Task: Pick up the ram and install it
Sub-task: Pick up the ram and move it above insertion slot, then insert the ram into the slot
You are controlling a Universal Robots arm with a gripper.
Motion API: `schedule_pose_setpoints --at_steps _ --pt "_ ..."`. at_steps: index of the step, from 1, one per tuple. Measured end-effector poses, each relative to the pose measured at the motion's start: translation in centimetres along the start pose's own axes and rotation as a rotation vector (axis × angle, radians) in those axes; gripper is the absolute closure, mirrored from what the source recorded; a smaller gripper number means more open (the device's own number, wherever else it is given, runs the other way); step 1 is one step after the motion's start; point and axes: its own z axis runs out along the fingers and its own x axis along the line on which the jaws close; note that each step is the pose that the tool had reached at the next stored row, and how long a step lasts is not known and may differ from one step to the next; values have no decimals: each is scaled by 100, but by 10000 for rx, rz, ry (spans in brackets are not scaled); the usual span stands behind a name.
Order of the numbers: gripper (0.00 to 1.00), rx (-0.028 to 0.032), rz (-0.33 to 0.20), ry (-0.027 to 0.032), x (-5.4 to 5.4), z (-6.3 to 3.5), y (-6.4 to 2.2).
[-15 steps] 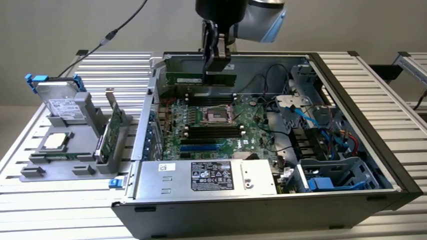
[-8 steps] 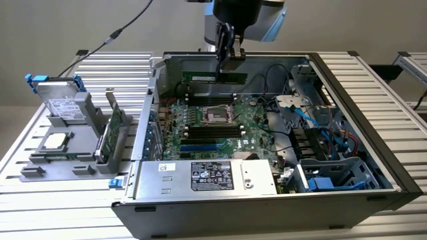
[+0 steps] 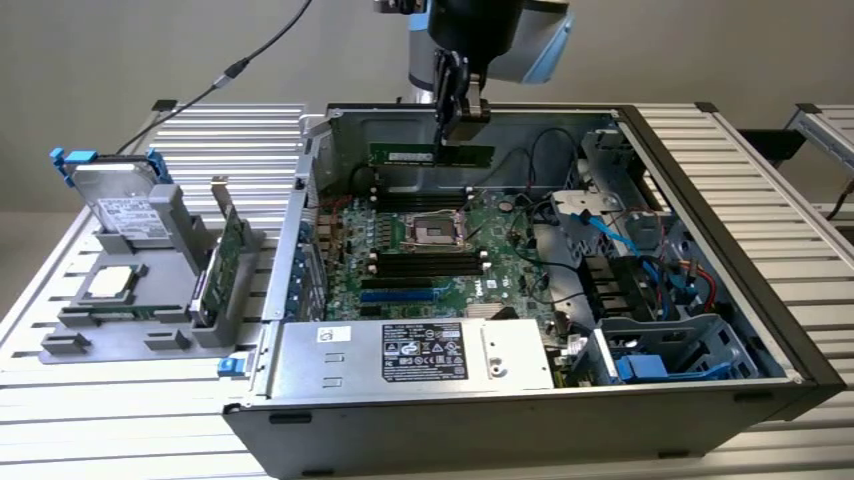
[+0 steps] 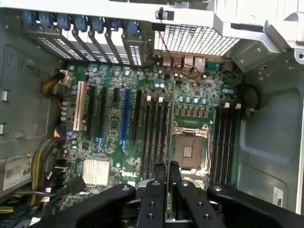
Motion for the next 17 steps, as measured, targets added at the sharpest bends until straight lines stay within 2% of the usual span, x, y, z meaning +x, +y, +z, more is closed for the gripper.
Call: schedule_pose_setpoints --at_steps 3,17 --pt "86 67 -4 8 -59 13 -6" --pt "86 68 -4 5 -59 14 -6"
